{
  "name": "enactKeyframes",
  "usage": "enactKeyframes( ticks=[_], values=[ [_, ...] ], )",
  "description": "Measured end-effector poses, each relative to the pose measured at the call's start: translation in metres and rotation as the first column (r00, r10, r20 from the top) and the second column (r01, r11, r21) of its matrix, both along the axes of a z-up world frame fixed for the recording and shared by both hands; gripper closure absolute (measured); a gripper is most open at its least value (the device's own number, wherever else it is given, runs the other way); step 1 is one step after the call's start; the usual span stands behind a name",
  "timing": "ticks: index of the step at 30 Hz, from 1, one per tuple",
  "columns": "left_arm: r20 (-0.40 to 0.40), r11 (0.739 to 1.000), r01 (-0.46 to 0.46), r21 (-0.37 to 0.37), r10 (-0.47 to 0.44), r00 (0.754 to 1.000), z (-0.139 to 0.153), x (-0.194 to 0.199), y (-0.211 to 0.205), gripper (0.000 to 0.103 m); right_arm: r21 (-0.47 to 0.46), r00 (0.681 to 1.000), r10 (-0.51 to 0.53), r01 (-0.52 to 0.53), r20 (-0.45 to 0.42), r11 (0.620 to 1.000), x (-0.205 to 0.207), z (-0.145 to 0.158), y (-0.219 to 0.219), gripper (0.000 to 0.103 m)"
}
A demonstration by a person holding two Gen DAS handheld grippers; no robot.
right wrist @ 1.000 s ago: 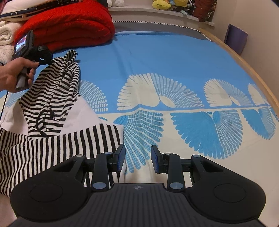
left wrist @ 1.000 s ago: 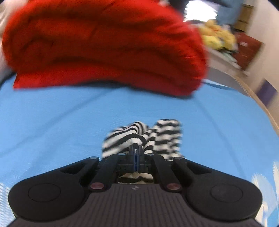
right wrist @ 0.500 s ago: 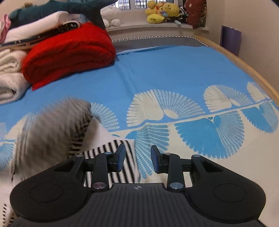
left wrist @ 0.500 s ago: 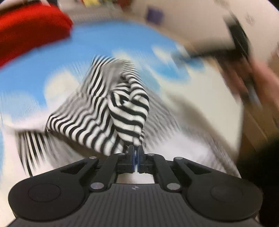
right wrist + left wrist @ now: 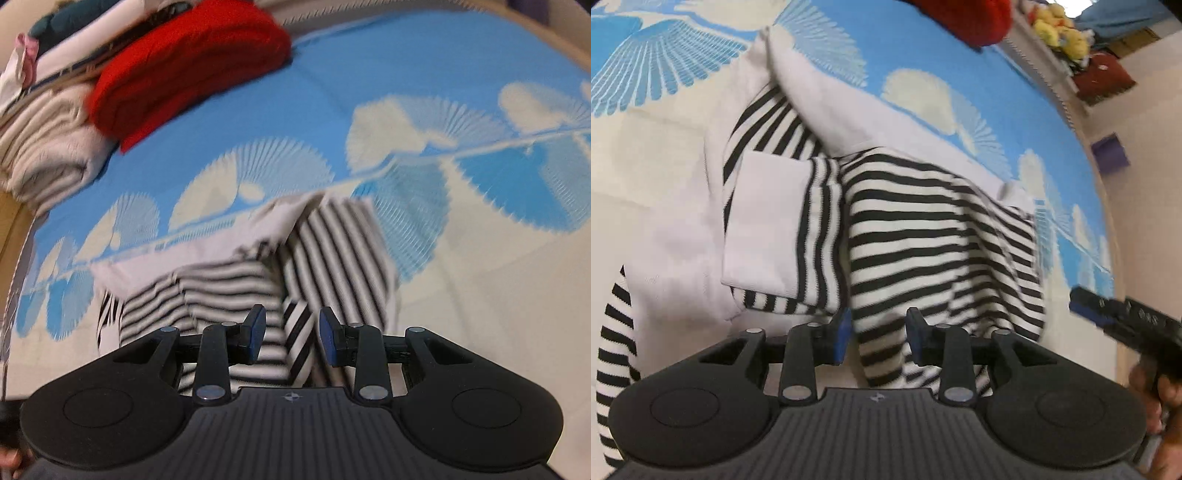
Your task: Fold small clothes
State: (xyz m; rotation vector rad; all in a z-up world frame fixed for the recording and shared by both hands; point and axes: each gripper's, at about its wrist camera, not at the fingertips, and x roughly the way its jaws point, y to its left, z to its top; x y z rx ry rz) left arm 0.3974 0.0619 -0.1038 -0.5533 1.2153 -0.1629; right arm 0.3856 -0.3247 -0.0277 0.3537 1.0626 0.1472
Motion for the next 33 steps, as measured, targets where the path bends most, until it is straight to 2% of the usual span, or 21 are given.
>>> enactKeyframes(
  ticks=[5,6,7,8,10,11,12,15,17,18,20,22,23,24,25,27,29,30,31,32,33],
  values=[
    [-0.065,0.999,-0.007,-0.034,0.005,0.998,-0.023,0.003,-0.012,0.066,0.020,0.994,0.043,-0.041,-0.103,0.999,0.003,-0.032,0.022,0.061],
    [-0.060,0.999,-0.002,-0.033,0.000,0.998,-0.023,0.003,-0.015,0.071,0.013,0.991,0.056,-0.055,-0.120,0.998,0.003,-0.038,0.028,0.061],
    [-0.039,0.999,0.000,-0.032,-0.001,0.999,-0.022,0.004,-0.015,0.095,0.005,0.989,0.069,-0.069,-0.129,0.998,0.004,-0.043,0.032,0.061],
    [-0.009,0.999,-0.004,-0.032,0.004,1.000,-0.015,0.003,-0.016,0.102,-0.009,0.988,0.080,-0.082,-0.134,0.997,0.005,-0.047,0.037,0.062],
    [0.123,0.998,-0.041,-0.047,0.046,0.991,0.009,0.005,-0.007,0.102,-0.037,0.987,0.082,-0.088,-0.140,0.995,0.005,-0.051,0.043,0.070],
    [0.195,0.998,-0.053,-0.046,0.061,0.979,0.024,0.006,-0.001,0.102,-0.033,0.988,0.083,-0.088,-0.132,0.996,0.006,-0.050,0.045,0.096],
    [0.287,0.996,-0.076,-0.041,0.085,0.954,0.043,0.006,0.007,0.102,-0.005,0.991,0.072,-0.073,-0.111,0.997,0.006,-0.047,0.042,0.101],
    [0.454,0.990,-0.126,-0.063,0.141,0.880,0.082,-0.004,0.030,0.102,0.227,0.995,-0.069,0.053,0.066,0.973,0.002,-0.016,0.014,0.101],
    [0.479,0.986,-0.134,-0.099,0.165,0.862,0.087,-0.008,0.042,0.102,0.333,0.979,-0.142,0.086,0.148,0.939,-0.004,0.002,-0.001,0.102],
    [0.462,0.986,-0.135,-0.102,0.167,0.871,0.084,-0.009,0.046,0.102,0.364,0.970,-0.171,0.098,0.174,0.926,-0.008,0.009,-0.008,0.102],
    [0.356,0.991,-0.127,-0.042,0.134,0.925,0.067,-0.008,0.049,0.102,0.411,0.968,-0.196,0.115,0.159,0.904,-0.011,0.006,-0.017,0.102],
    [0.130,0.996,-0.077,0.048,0.070,0.989,0.029,-0.002,0.046,0.101,0.392,0.979,-0.193,0.156,0.057,0.907,-0.011,-0.011,-0.022,0.102],
    [0.010,0.997,-0.042,0.065,0.042,0.999,0.009,-0.002,0.044,0.100,0.326,0.983,-0.180,0.179,-0.030,0.928,-0.009,-0.025,-0.021,0.101],
    [-0.094,0.998,-0.013,0.068,0.020,0.995,-0.010,-0.003,0.042,0.100,0.247,0.979,-0.170,0.193,-0.113,0.950,-0.008,-0.039,-0.020,0.101],
    [-0.118,0.998,-0.011,0.056,0.018,0.993,-0.016,-0.004,0.042,0.100,0.160,0.963,-0.176,0.211,-0.206,0.964,-0.010,-0.057,-0.020,0.101],
    [-0.071,0.999,-0.018,0.046,0.021,0.997,-0.008,-0.002,0.042,0.097,0.119,0.938,-0.208,0.249,-0.277,0.961,-0.014,-0.074,-0.024,0.092],
    [0.013,0.999,-0.039,0.009,0.039,0.999,0.008,0.000,0.043,0.070,0.140,0.949,-0.198,0.237,-0.246,0.961,-0.015,-0.069,-0.025,0.089],
    [0.044,0.999,-0.051,-0.009,0.051,0.998,0.012,0.000,0.043,0.062,0.152,0.960,-0.185,0.219,-0.211,0.964,-0.014,-0.063,-0.024,0.082],
    [0.062,0.998,-0.054,-0.014,0.055,0.997,0.015,0.002,0.042,0.056,0.160,0.967,-0.178,0.208,-0.183,0.965,-0.013,-0.057,-0.024,0.075],
    [0.073,0.998,-0.058,-0.007,0.059,0.996,0.017,0.003,0.039,0.056,0.161,0.971,-0.177,0.203,-0.163,0.966,-0.013,-0.052,-0.023,0.063],
    [0.078,0.998,-0.067,0.009,0.066,0.995,0.015,0.004,0.036,0.056,0.162,0.973,-0.174,0.198,-0.153,0.967,-0.012,-0.050,-0.021,0.061]
  ],
)
